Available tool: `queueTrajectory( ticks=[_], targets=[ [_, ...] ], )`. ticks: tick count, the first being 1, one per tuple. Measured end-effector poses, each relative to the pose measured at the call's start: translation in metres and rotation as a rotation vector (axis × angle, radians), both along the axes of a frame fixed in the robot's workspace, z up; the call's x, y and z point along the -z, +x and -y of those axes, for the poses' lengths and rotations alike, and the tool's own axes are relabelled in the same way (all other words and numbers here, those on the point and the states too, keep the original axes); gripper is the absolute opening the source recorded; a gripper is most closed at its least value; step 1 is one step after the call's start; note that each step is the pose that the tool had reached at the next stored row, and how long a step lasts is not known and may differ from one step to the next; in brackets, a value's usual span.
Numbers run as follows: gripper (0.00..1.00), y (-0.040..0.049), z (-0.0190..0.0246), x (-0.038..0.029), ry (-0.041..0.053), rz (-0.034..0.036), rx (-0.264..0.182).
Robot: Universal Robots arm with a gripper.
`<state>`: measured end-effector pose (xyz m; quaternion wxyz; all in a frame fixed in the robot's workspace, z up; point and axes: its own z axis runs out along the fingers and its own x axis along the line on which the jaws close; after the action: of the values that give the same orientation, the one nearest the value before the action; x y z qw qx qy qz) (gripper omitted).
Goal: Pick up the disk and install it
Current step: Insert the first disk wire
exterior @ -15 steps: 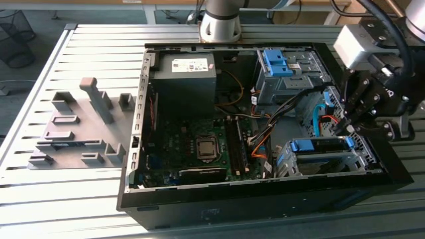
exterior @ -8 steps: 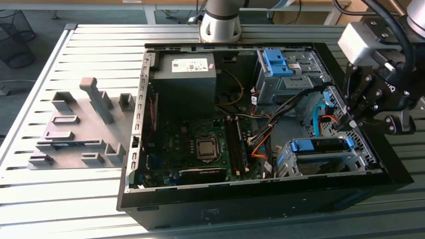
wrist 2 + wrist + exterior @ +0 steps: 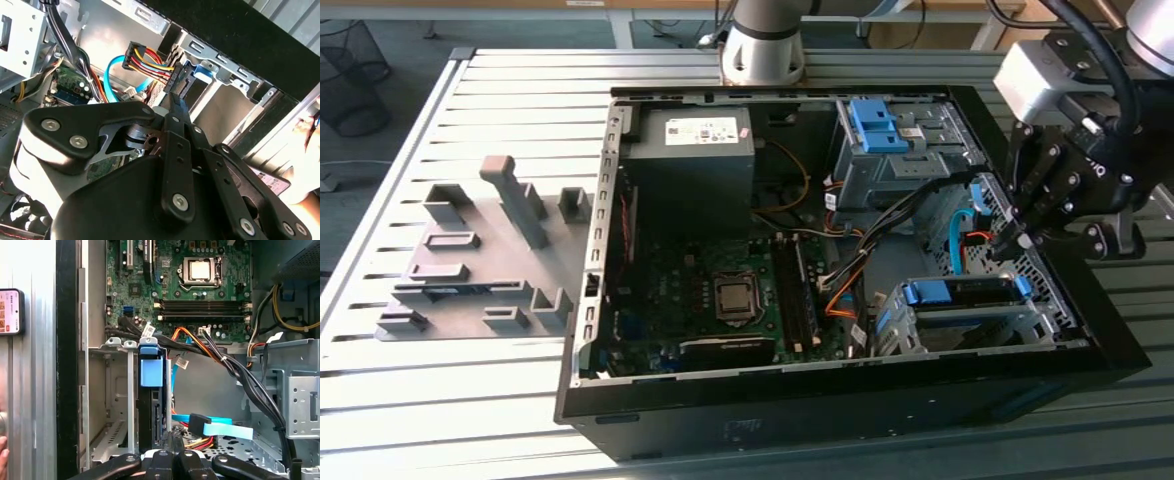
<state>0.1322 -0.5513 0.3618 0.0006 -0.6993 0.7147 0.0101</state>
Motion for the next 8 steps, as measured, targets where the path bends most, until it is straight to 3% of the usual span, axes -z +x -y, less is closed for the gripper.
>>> queueTrajectory(
  ticks=[1,3,8],
  targets=[
    [0.11,0.0,-0.0001,0.0,-0.0011,0.0,0.0],
    [0.24,0.0002,-0.0014,0.0001,-0.0021,0.0,0.0],
    [0.25,0.002,-0.0055,0.0034,-0.0022,0.0,-0.002]
  ],
)
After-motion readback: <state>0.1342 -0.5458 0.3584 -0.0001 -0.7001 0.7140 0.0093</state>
